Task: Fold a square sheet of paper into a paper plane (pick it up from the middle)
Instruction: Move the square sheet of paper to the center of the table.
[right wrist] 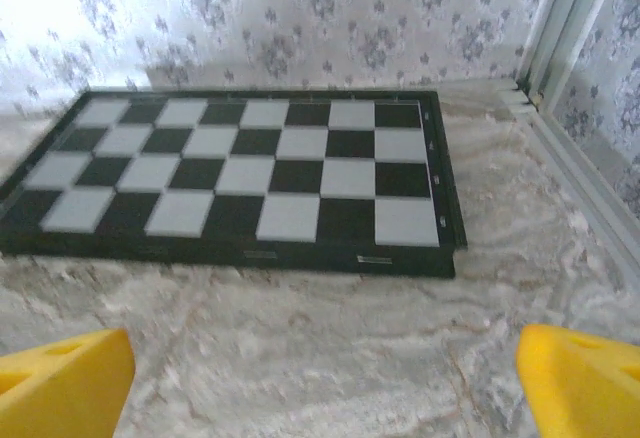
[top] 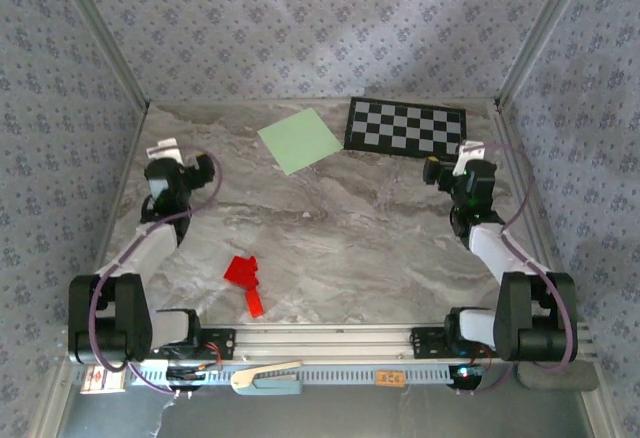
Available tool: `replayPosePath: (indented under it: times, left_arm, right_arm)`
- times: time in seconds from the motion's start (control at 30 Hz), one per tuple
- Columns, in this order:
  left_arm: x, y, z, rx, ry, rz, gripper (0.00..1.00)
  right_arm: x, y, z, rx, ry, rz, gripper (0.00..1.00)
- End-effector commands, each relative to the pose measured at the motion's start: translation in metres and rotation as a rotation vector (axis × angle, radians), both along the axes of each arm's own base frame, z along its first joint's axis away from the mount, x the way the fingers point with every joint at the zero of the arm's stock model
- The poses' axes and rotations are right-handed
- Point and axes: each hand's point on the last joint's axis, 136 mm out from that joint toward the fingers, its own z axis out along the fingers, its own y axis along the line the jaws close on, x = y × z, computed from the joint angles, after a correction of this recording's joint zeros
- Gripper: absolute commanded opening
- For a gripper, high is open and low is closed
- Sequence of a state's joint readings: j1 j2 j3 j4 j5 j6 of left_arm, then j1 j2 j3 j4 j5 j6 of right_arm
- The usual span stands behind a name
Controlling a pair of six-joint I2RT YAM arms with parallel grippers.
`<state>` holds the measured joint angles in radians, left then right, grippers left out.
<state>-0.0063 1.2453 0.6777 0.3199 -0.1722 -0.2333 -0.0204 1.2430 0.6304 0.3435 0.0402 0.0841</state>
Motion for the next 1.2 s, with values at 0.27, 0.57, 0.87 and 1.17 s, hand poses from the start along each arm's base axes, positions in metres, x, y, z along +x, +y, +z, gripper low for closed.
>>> replayPosePath:
  times: [0.27,0.57,0.87,1.17]
  left_arm:
    - [0.066,-0.086,-0.026,-0.523,0.301,-0.185,0.97]
    - [0.115,-0.195,-0.071,-0.642,0.458,-0.36,0.96]
    - [0.139,-0.246,-0.108,-0.645,0.605,-0.376,0.9]
    - [0.134,-0.264,-0.142,-0.568,0.744,-0.388,0.89]
  right_arm:
    - [-0.003,0.046,-0.021,0.457,0.29,0.045,1.0]
    - [0.008,0.074,-0.05,0.588,0.435,0.093,1.0]
    - [0.011,0.089,-0.064,0.601,0.483,0.101,1.0]
    - [0.008,0.105,-0.073,0.563,0.526,0.114,1.0]
